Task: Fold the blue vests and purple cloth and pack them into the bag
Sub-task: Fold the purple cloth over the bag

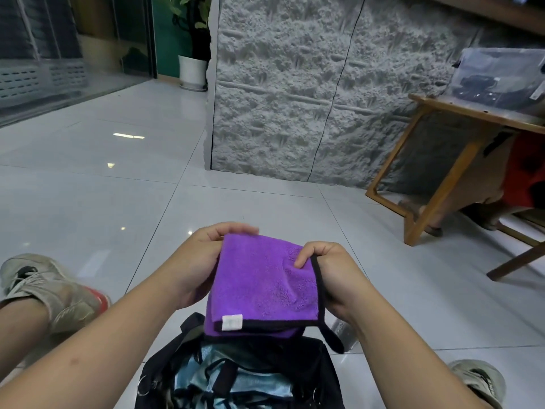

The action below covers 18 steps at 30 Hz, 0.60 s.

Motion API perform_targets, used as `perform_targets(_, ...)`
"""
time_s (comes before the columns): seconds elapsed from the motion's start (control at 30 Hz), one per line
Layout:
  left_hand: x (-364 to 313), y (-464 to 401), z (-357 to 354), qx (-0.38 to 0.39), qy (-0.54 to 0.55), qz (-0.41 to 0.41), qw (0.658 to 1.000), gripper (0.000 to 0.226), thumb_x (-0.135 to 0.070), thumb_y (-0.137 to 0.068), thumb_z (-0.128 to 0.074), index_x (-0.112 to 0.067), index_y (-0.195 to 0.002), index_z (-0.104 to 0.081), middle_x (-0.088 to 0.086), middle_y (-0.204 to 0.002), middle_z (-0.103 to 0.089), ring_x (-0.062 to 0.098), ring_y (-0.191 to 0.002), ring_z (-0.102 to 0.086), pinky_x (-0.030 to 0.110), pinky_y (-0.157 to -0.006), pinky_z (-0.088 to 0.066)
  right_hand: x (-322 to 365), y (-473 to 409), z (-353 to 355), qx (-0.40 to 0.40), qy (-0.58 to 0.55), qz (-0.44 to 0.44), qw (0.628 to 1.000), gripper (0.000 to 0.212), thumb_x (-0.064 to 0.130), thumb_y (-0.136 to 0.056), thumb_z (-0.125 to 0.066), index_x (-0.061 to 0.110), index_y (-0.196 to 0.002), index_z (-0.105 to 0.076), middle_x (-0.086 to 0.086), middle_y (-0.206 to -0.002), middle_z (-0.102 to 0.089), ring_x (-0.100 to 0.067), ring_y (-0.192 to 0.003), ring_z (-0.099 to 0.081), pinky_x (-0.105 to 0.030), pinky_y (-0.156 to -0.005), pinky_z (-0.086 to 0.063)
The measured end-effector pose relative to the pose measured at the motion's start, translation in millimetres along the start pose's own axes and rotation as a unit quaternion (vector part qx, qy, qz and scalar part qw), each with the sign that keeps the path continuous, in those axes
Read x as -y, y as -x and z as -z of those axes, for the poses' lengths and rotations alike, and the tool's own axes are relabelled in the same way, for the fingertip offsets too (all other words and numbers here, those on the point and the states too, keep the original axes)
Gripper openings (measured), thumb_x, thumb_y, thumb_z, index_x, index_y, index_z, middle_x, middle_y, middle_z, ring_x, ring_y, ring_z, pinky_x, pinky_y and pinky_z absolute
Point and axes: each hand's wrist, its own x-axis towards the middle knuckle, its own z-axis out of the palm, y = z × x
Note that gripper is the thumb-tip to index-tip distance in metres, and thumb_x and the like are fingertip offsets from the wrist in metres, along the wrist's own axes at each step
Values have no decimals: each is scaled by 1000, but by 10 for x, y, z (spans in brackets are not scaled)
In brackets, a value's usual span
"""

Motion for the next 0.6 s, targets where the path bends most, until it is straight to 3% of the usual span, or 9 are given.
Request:
perform_targets(0.03,5,18,-21,-4,37,16,999,28,-10,-103,-56,-24,-104,-80,9,-83,-66,19,-63,-59,26,-54,-46,5,2,0,-3,-4,1,1000,59,-25,-84,-32,11,-53,-67,-21,-79,-68,-42,-79,-67,-36,-61,-52)
perform_targets(0.1,47,37,-91,-2,103,75,992,18,-29,-98,-63,-17,-100,-77,7,-78,-59,19,-61,-59,26,-55,-48,13,1,-13,-17,-14,5,1000,58,-25,-83,-33,11,-53,-68,-19,-78,-71,-41,-79,-69,-38,-64,-53)
perform_targets(0.17,125,19,-131,-2,154,143,978,42,-54,-94,-62,-13,-94,-74,9,-81,-68,25,-68,-68,33,-67,-56,-22,-33,-21,-43,2,15,999,62,-27,-82,-31,11,-53,-71,-17,-75,-73,-38,-75,-72,-35,-60,-57)
perform_targets(0.27,237,3,-138,5,179,187,966,88,-83,-88,-43,-7,-118,-73,18,-115,-74,39,-104,-72,50,-96,-54,-109,-90,-33,-93,53,28,994,65,-27,-78,-29,12,-54,-75,-14,-72,-75,-40,-78,-74,-40,-63,-62)
perform_targets(0.33,240,46,-165,34,154,176,972,71,-65,-90,-58,-5,-125,-72,20,-120,-74,40,-109,-72,53,-99,-55,-141,-99,-56,-106,62,31,992,65,-27,-75,-27,12,-54,-74,-14,-72,-74,-44,-86,-74,-46,-72,-65)
perform_targets(0.4,248,65,-162,29,105,154,982,51,-23,-83,-74,-1,-128,-69,21,-114,-75,37,-97,-76,49,-88,-61,-132,-68,-59,-105,18,21,994,67,-27,-75,-23,12,-57,-74,-15,-75,-73,-38,-82,-73,-40,-66,-63)
perform_targets(0.47,271,69,-141,21,81,129,988,47,-5,-75,-73,-1,-121,-71,21,-107,-77,34,-87,-78,44,-74,-64,-154,-79,3,-86,-71,-2,994,60,-23,-81,-27,9,-84,-78,-17,-91,-74,-32,-83,-71,-35,-70,-59)
perform_targets(0.53,308,68,-120,10,93,112,989,39,-1,-75,-72,-4,-114,-72,20,-104,-77,33,-85,-78,42,-67,-64,-241,-50,62,-33,-189,-29,981,31,5,-92,-52,9,-117,-70,-23,-114,-69,-38,-101,-66,-44,-92,-52)
perform_targets(0.6,336,96,-112,-6,104,102,989,39,2,-75,-72,-4,-114,-71,21,-106,-77,34,-86,-78,42,-67,-64,-375,-5,75,8,-226,-87,970,52,47,-94,-64,9,-131,-64,-24,-130,-67,-42,-116,-67,-52,-109,-46)
